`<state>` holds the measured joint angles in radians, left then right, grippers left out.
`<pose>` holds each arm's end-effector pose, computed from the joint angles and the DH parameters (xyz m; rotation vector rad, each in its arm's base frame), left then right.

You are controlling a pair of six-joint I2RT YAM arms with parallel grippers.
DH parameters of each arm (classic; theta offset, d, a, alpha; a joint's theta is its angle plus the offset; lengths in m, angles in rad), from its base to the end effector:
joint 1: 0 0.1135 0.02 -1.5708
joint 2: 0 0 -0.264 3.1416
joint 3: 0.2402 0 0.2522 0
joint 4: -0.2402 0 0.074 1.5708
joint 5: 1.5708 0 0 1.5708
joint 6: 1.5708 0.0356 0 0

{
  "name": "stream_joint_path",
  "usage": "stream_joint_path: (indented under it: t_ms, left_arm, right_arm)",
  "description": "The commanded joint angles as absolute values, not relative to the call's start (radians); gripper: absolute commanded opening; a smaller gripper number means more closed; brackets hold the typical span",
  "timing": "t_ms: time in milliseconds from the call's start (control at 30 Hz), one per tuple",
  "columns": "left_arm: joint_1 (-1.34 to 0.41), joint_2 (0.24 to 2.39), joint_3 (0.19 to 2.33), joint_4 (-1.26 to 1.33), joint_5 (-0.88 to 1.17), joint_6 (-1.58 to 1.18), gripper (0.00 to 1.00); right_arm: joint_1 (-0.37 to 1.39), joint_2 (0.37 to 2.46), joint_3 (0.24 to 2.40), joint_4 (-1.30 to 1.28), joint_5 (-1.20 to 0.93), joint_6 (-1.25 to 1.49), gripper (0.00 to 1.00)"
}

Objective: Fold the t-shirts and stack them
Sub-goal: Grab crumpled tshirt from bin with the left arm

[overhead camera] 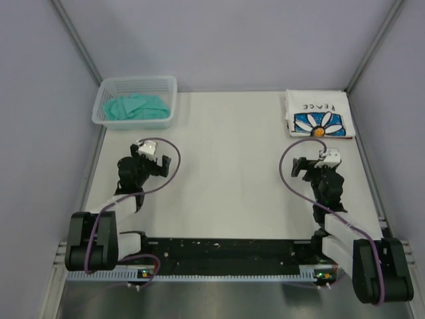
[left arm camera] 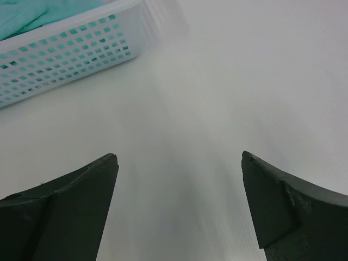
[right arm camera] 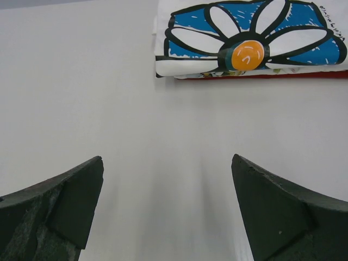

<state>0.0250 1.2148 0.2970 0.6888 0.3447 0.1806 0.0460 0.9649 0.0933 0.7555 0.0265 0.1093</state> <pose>0.2294 -0.0063 0.1784 0.3819 1.7478 -0.1625 0.1819 0.0074 0.1689 0.0733 1.6861 0.0942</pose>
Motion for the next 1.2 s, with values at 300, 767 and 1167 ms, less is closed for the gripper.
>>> stream_joint_path:
  t_ms: [300,767,1167]
  left_arm:
    - [0.028,1.138,0.653,-0.065,0.856,0.591,0.99]
    - [0.038,1.607,1.641,-0.705,0.100,0.757,0.99]
    - [0.055,2.397,2.436,-0.813,0.014,0.474,0.99]
  right_arm:
    - [0.060,0.977,0.121,0.788,0.035,0.127,0.99]
    - [0.058,0.859,0.218,0.629,-0.075,0.133,0.99]
    - [0.058,0.776,0.252,0.545,-0.176,0.140,0.99]
